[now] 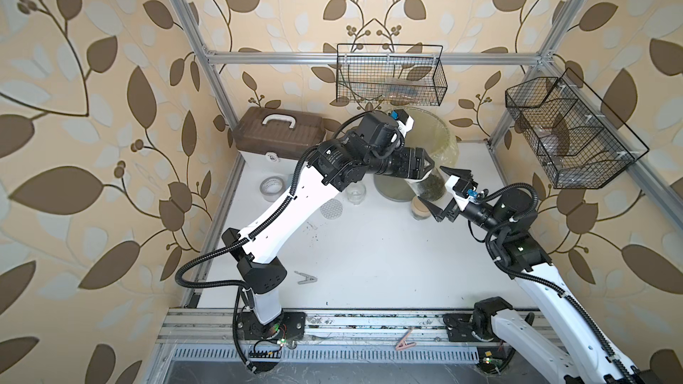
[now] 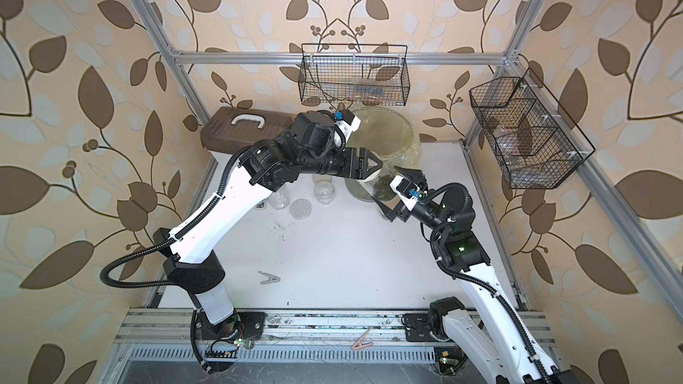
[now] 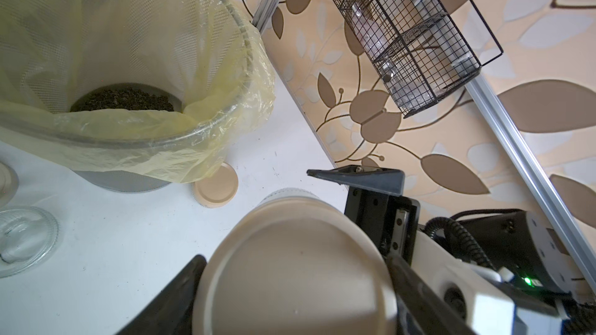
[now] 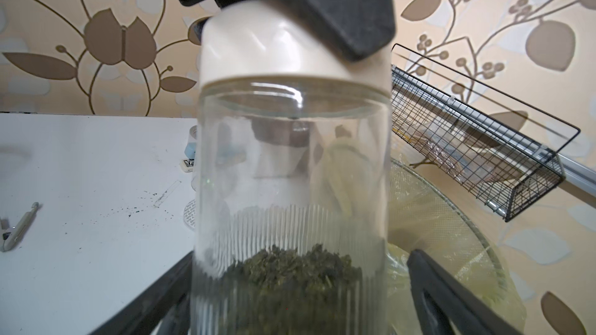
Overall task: Empty moldy tea leaves from jars
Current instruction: Unscrew the lid from the jar.
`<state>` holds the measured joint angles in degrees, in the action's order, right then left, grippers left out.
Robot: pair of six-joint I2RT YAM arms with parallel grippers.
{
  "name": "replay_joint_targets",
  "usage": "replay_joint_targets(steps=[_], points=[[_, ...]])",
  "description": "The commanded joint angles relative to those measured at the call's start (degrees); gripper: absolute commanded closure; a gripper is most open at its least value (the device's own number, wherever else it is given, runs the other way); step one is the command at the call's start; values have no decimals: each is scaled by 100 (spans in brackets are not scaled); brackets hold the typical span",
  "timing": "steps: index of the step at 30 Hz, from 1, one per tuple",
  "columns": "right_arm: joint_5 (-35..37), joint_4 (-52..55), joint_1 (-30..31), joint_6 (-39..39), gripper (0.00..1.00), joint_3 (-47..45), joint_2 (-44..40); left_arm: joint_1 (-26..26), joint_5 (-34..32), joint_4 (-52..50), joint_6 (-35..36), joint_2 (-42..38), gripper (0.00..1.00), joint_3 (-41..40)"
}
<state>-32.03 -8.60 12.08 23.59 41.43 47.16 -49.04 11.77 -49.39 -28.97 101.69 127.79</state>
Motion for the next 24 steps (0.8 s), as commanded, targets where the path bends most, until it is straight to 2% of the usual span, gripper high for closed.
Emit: replay_joint_targets(steps=[1,6,12,17,21,24], points=[[-299,-391,-21,58,4,-55,126,17,276,761,-193,-347,94,264],[-374,-396,-21,170,12,-21,239,17,295,808,-245,-332,94,256],[-287,-444,-21,105,38,45,215,17,95,714,-412,-308,94,235],[131,-546,36,255,47,111,228,17,-312,717,-1451,-255,92,65],[1105,-583,395,860,54,132,293,17,-313,1133,-2578,-247,84,-291],[1684,-841,666,1151,56,119,362,17,-345,1187,-2959,-175,77,-267]])
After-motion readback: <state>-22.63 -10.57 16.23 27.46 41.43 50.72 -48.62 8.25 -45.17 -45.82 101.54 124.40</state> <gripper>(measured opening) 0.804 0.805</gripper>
